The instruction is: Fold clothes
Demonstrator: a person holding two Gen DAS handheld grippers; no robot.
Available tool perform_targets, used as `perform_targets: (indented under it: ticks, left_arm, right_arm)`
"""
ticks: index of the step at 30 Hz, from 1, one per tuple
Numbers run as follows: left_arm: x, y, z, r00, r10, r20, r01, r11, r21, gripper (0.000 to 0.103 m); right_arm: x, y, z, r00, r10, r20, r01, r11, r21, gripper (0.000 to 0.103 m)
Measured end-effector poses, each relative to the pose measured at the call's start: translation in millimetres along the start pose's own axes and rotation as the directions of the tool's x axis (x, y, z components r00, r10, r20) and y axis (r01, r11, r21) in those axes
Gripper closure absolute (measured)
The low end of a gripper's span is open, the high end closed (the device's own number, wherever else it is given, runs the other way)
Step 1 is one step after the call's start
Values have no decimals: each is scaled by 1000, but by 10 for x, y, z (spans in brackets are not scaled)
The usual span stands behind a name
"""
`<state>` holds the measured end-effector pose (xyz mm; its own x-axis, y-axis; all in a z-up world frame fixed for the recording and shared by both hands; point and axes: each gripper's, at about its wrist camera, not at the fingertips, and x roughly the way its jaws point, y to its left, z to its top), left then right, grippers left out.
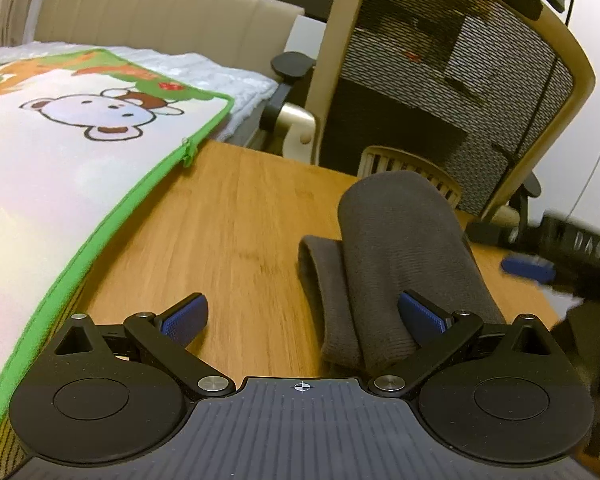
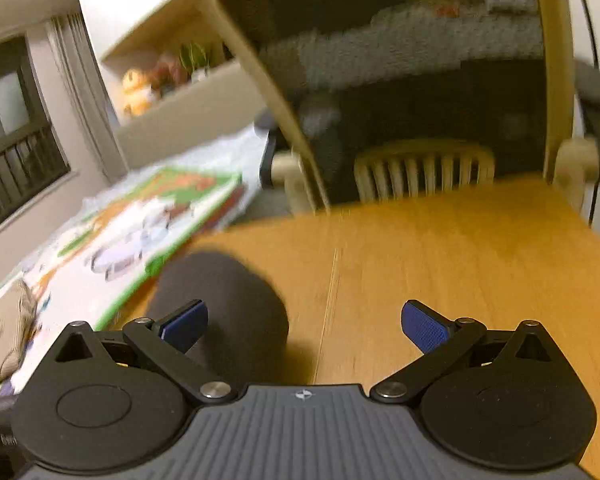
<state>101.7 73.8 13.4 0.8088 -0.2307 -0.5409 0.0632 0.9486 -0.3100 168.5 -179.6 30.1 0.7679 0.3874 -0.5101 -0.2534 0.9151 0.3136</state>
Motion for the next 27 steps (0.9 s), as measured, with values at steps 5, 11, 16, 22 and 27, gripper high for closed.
perform_targets:
  ticks: [5, 11, 16, 22, 27]
  left_arm:
    - [-11, 51, -12, 1000, -2, -1, 2, 1000, -19, 0]
    - [14, 78, -7, 1000, -20, -1, 19, 999, -29, 0]
    - [16, 65, -13, 1000, -19, -1, 19, 999, -25, 0]
    - [36, 92, 8, 999, -32, -2, 32, 999, -29, 0]
    - [34, 84, 7, 999, -32, 0, 32, 999, -27, 0]
  right_arm:
    - [207, 109, -27, 998, 0, -61, -4, 998, -56, 0]
    - [307, 149, -62, 999, -11, -34, 6, 990, -141, 0]
    - [240, 135, -149, 1000, -28, 8, 29, 993, -117, 0]
    - [211, 123, -174, 999, -43, 26, 45, 994, -99, 0]
    - [182, 133, -194, 997, -58, 43, 62, 993, -97, 0]
